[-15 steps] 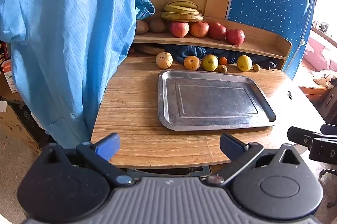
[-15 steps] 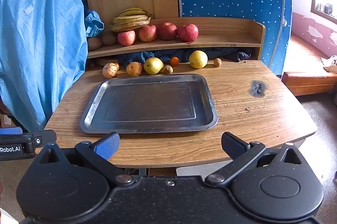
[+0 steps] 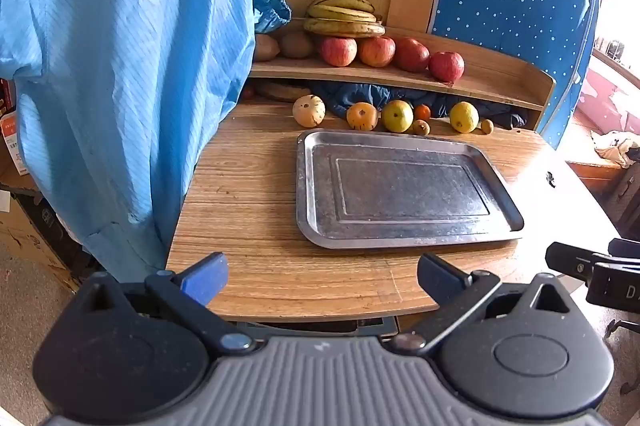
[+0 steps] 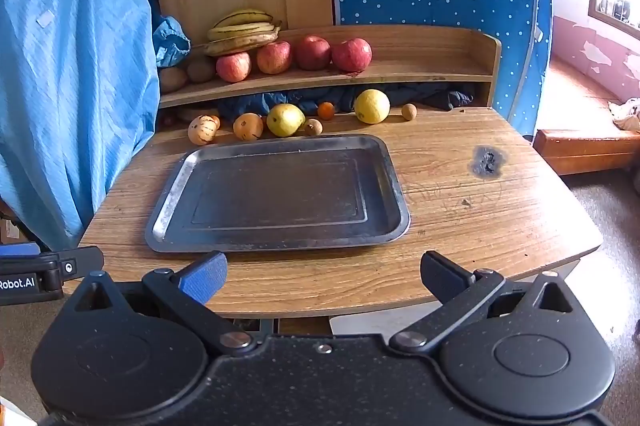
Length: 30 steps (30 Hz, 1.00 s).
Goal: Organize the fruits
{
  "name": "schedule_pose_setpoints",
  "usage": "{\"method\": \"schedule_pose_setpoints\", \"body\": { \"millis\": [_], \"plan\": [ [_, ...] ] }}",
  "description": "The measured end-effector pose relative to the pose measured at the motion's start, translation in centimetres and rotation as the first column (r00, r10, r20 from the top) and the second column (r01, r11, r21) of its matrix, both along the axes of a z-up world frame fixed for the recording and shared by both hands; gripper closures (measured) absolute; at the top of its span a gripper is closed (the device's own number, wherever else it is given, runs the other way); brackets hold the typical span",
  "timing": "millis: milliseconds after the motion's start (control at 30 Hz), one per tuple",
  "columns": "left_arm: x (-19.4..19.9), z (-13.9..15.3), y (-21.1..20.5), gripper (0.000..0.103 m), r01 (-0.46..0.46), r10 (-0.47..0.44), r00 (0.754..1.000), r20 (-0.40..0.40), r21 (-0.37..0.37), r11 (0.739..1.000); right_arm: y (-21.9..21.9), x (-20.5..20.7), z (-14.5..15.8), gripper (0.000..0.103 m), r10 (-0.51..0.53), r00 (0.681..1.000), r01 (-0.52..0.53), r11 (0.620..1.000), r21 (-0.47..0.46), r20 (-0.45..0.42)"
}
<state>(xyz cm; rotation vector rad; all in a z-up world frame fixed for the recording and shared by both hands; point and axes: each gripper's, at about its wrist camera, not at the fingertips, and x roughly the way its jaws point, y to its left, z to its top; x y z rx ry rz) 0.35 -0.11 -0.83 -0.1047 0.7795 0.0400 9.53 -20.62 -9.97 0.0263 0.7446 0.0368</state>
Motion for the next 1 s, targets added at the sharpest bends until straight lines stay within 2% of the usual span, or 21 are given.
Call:
{"method": "schedule_pose_setpoints", "body": {
  "millis": [1000],
  "plan": [
    [0.6, -0.7, -0.8, 0.000, -0.002, 0.002, 1.000, -0.025, -0.001, 1.000, -1.0, 0.7, -0.7, 0.001, -0.012, 1.000, 0.012, 1.000, 0.006, -0.028]
  ]
}}
